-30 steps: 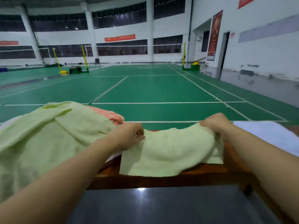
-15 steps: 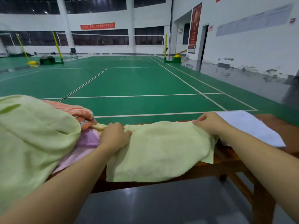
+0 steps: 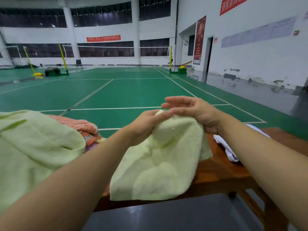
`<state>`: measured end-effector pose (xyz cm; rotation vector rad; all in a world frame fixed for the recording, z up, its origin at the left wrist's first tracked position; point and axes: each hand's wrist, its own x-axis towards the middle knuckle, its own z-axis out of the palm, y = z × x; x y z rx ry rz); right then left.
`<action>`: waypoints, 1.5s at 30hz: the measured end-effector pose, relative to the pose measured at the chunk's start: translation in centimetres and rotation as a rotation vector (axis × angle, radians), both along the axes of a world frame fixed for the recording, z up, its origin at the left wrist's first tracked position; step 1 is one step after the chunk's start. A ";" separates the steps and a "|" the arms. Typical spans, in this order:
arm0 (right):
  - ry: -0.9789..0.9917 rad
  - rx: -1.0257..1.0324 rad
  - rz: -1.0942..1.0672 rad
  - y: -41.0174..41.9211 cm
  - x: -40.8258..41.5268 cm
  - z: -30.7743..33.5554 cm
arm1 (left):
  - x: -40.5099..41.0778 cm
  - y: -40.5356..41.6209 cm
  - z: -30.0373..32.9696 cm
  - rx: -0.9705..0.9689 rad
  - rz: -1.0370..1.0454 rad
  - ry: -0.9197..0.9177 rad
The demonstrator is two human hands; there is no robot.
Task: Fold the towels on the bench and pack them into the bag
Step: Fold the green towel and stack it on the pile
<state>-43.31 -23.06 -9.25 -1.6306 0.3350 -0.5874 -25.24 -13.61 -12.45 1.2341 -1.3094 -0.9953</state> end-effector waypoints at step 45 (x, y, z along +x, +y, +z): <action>0.425 -0.125 -0.441 -4.4 -6.0 -4.5 | -2.1 0.7 -7.3 0.404 0.640 -1.002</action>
